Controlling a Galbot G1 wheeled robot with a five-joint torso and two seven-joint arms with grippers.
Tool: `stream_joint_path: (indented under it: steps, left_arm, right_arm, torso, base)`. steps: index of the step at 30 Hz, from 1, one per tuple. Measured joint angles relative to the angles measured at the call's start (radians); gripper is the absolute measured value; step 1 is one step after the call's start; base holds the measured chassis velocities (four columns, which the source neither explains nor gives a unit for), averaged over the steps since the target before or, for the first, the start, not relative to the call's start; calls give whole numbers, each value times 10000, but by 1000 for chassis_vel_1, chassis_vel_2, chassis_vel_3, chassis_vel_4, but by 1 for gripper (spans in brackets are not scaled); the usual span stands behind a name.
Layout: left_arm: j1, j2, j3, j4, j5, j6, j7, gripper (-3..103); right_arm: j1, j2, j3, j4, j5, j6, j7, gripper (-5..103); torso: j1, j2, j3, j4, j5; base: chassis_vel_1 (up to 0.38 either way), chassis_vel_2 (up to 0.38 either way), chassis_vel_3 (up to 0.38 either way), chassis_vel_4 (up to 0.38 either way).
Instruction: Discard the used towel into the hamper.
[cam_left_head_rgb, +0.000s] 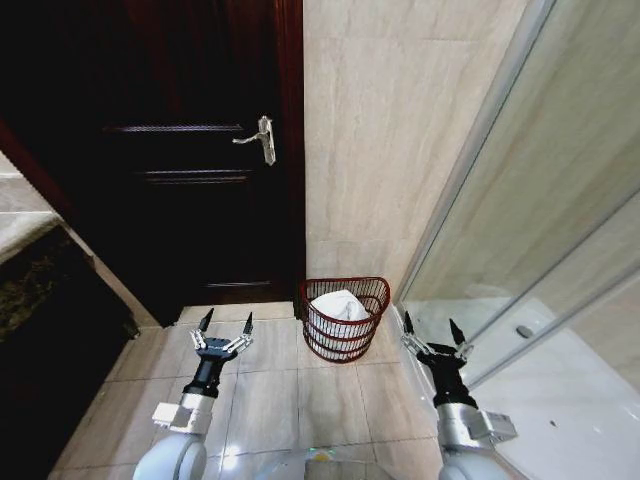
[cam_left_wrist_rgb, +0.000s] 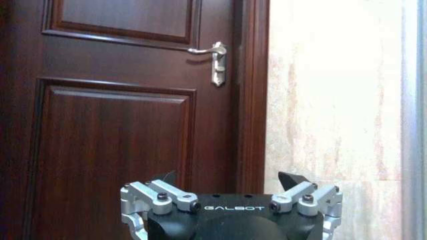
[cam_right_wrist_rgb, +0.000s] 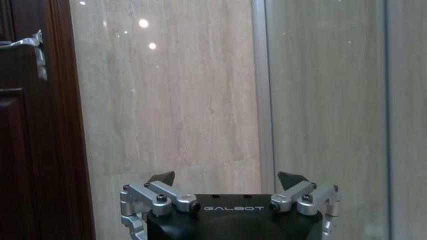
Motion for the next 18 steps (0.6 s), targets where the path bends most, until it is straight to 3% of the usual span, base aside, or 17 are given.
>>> stream_joint_path:
  steps: [18]
  left_arm:
    - [-42, 328, -364, 199, -388, -72, 191, 100]
  right_arm:
    - [-505, 57, 145, -339, -18, 743, -158, 100]
  torso:
    - [0, 0, 0, -1, -1]
  base:
    - [15, -13, -15, 11]
